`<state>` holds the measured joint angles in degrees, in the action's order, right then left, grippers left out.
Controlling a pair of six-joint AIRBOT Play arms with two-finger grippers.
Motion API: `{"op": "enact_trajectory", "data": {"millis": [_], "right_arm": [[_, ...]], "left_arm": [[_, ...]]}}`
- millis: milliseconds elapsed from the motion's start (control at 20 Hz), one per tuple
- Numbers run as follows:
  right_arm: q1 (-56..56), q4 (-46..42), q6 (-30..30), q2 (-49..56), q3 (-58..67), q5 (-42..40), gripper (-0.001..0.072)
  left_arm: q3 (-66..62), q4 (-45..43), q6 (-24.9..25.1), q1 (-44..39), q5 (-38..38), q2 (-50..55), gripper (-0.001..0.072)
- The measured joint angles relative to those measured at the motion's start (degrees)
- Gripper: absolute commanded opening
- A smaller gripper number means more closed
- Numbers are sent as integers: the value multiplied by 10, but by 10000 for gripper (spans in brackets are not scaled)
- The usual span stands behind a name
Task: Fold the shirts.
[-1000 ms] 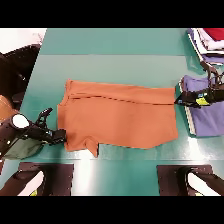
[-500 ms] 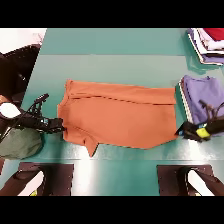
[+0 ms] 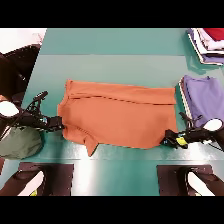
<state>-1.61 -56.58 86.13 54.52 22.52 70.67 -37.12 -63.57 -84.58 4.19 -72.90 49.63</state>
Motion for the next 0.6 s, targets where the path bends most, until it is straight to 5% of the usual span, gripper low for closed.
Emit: {"op": "enact_trajectory", "data": {"millis": [200,600], "right_arm": [[-45,-29,-9,-11,39,3,15],[-64,-142,4,-130,164,161,13]], "left_arm": [[-18,-49,2,0,-59,-8,21],[-63,-40,-41,-2,-151,-124,21]]}}
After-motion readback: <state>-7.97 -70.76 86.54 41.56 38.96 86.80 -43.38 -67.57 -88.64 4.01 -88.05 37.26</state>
